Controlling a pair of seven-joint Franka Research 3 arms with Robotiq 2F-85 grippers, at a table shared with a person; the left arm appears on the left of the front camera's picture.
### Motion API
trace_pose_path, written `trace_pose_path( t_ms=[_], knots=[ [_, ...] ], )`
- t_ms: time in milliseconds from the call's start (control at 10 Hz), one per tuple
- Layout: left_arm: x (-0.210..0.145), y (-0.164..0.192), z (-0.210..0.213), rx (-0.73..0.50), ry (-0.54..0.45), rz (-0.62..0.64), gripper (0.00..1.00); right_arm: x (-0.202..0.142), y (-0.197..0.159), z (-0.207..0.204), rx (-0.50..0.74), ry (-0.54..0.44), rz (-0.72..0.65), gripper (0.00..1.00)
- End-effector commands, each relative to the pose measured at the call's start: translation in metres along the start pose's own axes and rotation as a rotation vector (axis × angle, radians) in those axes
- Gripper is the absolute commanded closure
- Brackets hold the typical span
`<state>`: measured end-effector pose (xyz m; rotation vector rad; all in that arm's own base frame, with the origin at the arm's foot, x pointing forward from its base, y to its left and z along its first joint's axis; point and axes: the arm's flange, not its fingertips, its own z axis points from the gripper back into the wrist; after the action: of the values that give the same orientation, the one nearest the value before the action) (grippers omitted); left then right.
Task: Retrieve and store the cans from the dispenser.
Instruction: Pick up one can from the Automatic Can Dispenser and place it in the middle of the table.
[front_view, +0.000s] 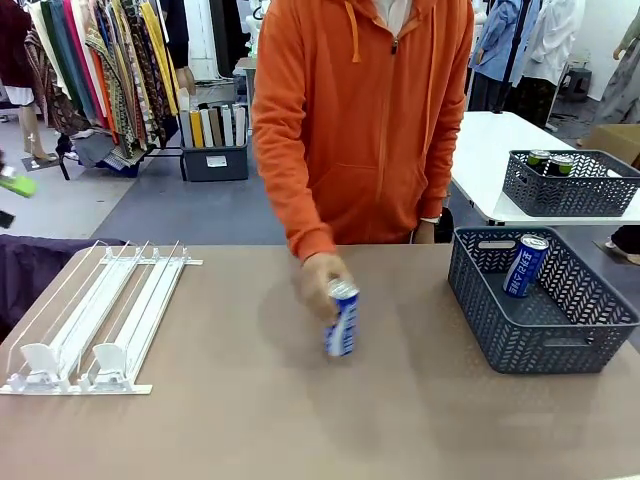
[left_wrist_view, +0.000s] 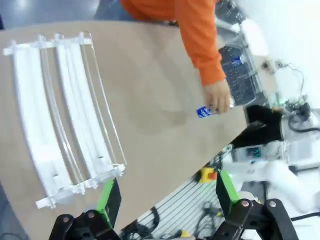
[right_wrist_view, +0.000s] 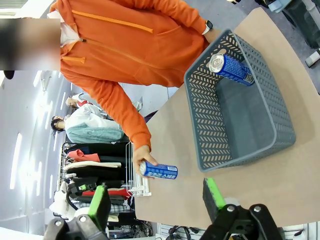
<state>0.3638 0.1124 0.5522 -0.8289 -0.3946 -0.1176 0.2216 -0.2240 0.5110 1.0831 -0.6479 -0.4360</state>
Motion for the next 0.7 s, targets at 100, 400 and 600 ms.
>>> trace_pose_path(
  t_ms=[100,400,600],
  knots=[
    [-0.03,0.035,-0.001,-0.13,-0.105,0.073,0.0,0.002,0.001,-0.001,0.039,-0.015,0.023,0.0],
    [-0.025,0.035,0.011,-0.092,-0.079,0.089,0.0,0.002,0.001,-0.001,0.039,-0.015,0.023,0.0],
    [-0.025,0.035,0.011,-0.092,-0.079,0.089,0.0,0.002,0.001,-0.001,0.039,-0.015,0.023,0.0]
  ],
)
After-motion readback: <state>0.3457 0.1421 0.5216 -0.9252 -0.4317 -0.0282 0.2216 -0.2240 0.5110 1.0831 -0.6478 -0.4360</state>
